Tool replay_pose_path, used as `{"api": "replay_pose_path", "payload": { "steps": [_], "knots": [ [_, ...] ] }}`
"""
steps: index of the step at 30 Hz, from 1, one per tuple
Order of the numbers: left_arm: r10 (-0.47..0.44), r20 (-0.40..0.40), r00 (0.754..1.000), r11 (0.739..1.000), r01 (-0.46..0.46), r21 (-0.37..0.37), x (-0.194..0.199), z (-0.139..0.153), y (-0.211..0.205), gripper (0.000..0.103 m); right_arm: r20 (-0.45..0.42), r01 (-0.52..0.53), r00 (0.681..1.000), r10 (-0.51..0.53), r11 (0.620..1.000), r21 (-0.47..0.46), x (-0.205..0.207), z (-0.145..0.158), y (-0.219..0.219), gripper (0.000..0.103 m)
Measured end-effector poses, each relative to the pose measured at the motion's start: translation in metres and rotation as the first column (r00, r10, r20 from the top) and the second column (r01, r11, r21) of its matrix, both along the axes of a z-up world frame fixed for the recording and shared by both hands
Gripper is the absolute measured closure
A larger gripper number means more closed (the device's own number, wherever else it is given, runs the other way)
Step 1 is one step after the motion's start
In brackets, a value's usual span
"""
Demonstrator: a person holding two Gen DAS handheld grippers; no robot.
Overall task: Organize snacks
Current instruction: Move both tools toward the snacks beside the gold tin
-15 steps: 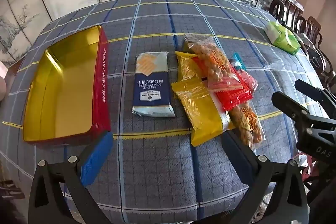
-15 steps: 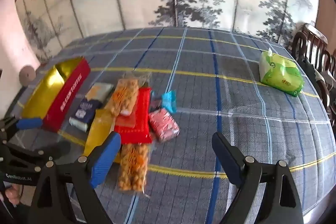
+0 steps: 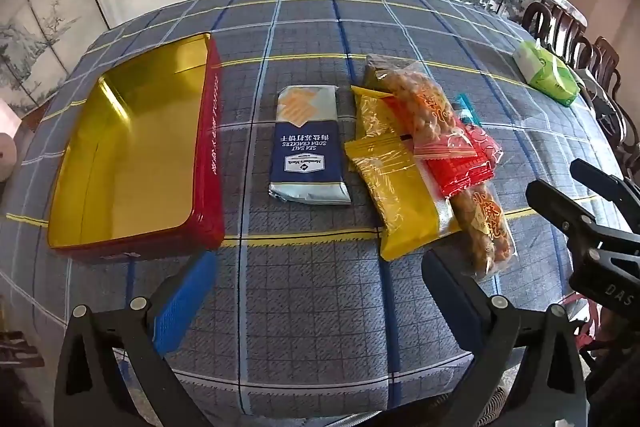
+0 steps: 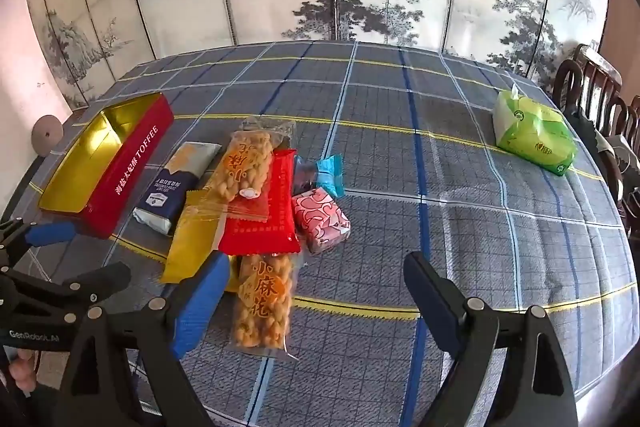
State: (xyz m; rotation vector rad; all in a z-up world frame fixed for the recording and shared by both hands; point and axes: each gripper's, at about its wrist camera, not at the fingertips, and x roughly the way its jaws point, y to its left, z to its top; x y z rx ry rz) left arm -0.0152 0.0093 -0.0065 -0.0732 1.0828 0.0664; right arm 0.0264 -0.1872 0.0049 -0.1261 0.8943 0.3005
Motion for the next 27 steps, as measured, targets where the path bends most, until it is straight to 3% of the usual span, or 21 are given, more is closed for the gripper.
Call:
{"api": "replay_pose_path", "payload": {
  "steps": [27],
  "knots": [
    [0.005, -0.008, 1.000, 1.000, -0.005, 0.010, 0.002, -0.008, 0.006, 0.002, -0.034, -0.059, 0.998, 0.059, 0.998, -0.021, -0.004, -0.013, 0.016, 0.013]
  ]
}}
